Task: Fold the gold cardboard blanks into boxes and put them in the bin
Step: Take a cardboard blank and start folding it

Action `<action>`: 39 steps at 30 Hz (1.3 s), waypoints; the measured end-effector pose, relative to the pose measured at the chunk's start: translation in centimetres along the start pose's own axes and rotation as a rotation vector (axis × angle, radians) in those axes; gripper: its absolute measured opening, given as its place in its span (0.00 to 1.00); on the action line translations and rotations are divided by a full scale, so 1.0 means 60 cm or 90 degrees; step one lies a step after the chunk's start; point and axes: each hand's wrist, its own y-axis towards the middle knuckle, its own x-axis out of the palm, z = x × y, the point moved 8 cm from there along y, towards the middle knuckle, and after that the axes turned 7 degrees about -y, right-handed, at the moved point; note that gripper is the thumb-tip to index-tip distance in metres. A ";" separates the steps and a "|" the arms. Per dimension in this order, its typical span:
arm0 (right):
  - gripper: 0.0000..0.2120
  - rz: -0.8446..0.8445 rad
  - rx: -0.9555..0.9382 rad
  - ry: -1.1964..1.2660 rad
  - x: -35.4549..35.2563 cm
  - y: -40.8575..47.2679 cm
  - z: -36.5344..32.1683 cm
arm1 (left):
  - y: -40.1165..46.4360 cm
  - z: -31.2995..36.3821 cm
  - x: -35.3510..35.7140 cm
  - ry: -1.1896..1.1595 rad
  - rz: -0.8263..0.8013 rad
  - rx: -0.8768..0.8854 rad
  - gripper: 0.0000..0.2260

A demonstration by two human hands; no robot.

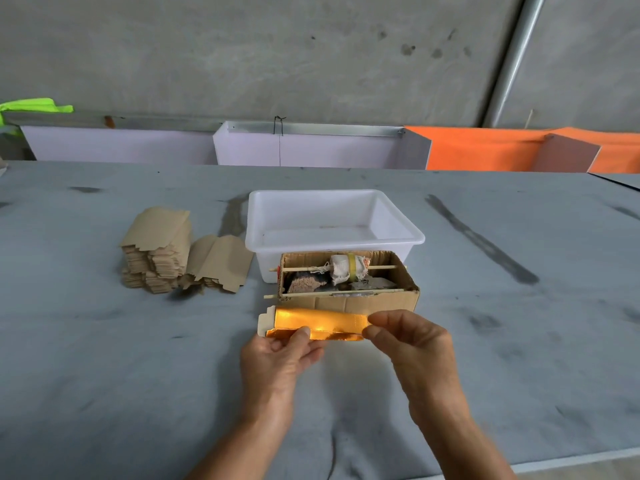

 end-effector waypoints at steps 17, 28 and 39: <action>0.12 -0.067 0.034 0.108 0.073 -0.036 0.011 | -0.023 0.001 0.008 -0.059 -0.019 0.015 0.04; 0.13 -0.092 0.029 0.108 0.075 -0.036 0.003 | -0.028 0.002 0.008 -0.053 -0.005 0.004 0.05; 0.08 -0.108 0.037 0.176 0.062 -0.048 -0.007 | -0.029 0.011 0.008 -0.071 0.013 0.002 0.05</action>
